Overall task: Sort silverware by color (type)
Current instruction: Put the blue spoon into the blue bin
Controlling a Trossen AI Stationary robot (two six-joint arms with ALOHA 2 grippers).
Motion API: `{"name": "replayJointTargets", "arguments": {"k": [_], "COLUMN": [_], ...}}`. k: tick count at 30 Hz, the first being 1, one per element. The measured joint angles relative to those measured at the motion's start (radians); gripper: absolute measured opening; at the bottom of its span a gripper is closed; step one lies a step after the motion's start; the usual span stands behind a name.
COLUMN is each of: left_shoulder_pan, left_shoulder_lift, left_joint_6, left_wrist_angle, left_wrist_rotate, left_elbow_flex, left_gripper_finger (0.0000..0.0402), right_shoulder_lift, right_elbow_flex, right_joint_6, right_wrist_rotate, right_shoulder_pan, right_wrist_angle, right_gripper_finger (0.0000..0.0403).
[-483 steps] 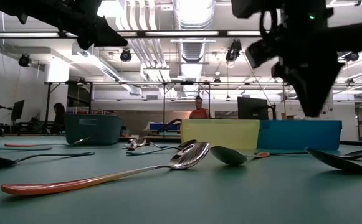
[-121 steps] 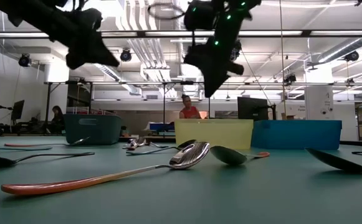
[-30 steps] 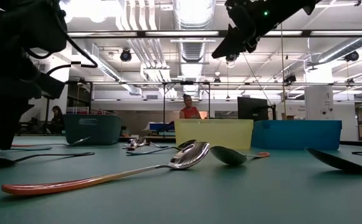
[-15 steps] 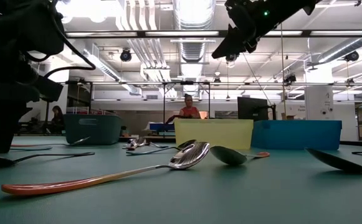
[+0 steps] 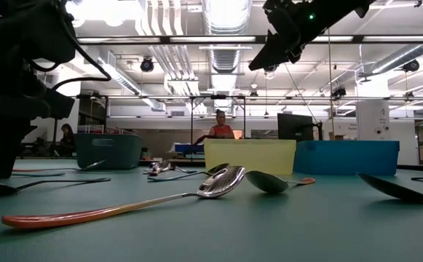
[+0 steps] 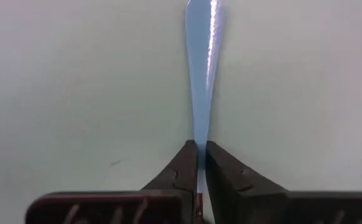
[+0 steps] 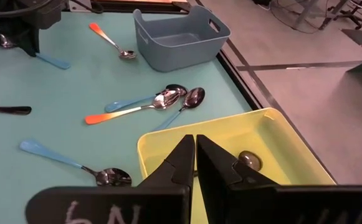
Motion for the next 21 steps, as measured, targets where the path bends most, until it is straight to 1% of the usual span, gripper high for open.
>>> {"name": "replayJointTargets", "arguments": {"k": [3, 5, 7, 10, 12, 16, 21], "left_shoulder_pan": [-0.005, -0.005, -0.006, -0.014, -0.017, -0.017, -0.015], "left_shoulder_lift": [0.003, 0.004, 0.003, 0.003, 0.003, 0.017, 0.103], "left_joint_6": [0.037, 0.113, 0.220, 0.434, 0.574, 0.837, 1.136], "left_wrist_angle": [-0.009, -0.014, -0.006, -0.013, -0.005, -0.034, -0.114], "left_wrist_rotate": [-0.001, 0.001, 0.001, -0.018, -0.063, -0.183, -0.324], "left_elbow_flex": [0.013, 0.042, 0.084, 0.153, 0.206, 0.321, 0.484], "left_gripper_finger": [0.0003, 0.0002, 0.0002, 0.0001, 0.0001, 0.0001, 0.0001], "right_shoulder_lift": [0.000, 0.000, 0.000, 0.000, 0.000, 0.000, 0.000], "right_elbow_flex": [0.000, 0.000, 0.000, 0.000, 0.000, 0.000, 0.000], "right_joint_6": [0.019, 0.028, 0.038, 0.065, 0.097, 0.170, 0.271], "right_wrist_rotate": [-0.018, -0.053, -0.088, -0.129, -0.145, -0.201, -0.292], "right_shoulder_pan": [0.000, 0.000, 0.000, -0.002, -0.004, -0.015, -0.017], "right_wrist_angle": [-0.006, -0.008, -0.005, 0.002, 0.005, 0.007, 0.000], "right_gripper_finger": [0.0009, 0.0009, 0.0009, 0.0009, 0.0009, 0.0009, 0.0009]}}
